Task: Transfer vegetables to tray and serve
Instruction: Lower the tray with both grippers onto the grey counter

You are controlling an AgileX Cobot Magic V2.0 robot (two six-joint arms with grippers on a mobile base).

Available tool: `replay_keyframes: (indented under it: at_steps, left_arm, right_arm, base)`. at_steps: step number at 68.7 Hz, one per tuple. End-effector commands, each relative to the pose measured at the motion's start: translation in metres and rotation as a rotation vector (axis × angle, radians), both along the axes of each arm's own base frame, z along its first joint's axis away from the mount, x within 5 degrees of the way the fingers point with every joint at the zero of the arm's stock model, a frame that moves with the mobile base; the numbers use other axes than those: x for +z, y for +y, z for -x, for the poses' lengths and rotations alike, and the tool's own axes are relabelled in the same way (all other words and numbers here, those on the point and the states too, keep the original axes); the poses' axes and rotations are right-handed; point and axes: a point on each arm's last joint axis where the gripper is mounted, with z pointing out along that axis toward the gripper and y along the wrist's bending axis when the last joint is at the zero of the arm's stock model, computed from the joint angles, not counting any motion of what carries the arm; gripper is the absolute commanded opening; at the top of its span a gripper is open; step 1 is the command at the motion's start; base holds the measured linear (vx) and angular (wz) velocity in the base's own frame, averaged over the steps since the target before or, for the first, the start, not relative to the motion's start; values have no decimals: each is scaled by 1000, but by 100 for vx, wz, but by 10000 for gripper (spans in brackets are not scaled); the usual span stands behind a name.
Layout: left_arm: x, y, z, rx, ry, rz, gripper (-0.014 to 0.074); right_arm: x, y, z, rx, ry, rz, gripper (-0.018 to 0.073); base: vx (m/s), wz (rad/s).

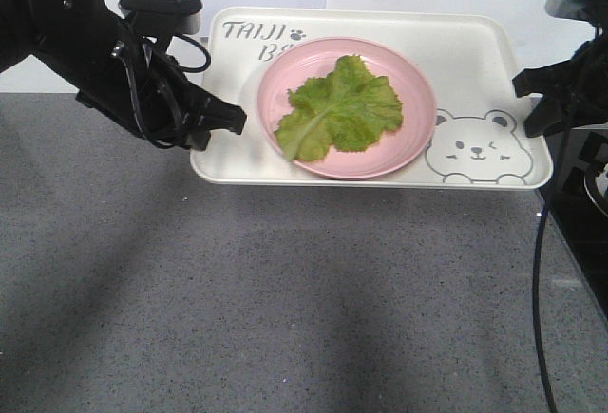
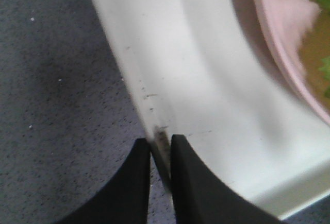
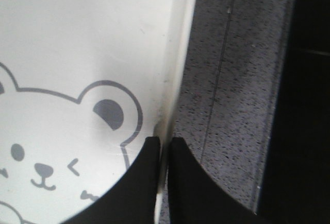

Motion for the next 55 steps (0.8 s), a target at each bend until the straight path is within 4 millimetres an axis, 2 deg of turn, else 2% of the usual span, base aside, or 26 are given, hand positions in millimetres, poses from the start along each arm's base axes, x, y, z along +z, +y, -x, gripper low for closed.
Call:
replay_keyframes:
  at_steps: [1, 13, 24, 35, 55]
  left_arm:
    - [33, -4, 10, -19, -127, 99, -6]
    - [30, 10, 7, 22, -118, 6, -6]
    - [23, 20, 0, 54, -89, -20, -6]
    - [2, 20, -13, 66, -26, -51, -6]
    - [-45, 11, -35, 56, 95, -108, -6]
  right_arm:
    - [25, 43, 11, 165, -54, -154, -4]
    - [1, 78, -3, 235, -12, -156, -4]
    - [-22, 94, -16, 249, 10, -136, -4]
    - [-34, 92, -22, 225, 43, -106, -2]
    - [-37, 84, -25, 205, 20, -19, -2]
  base:
    - [0, 0]
    - [0, 0]
    - [0, 0]
    - [0, 0]
    - [0, 0]
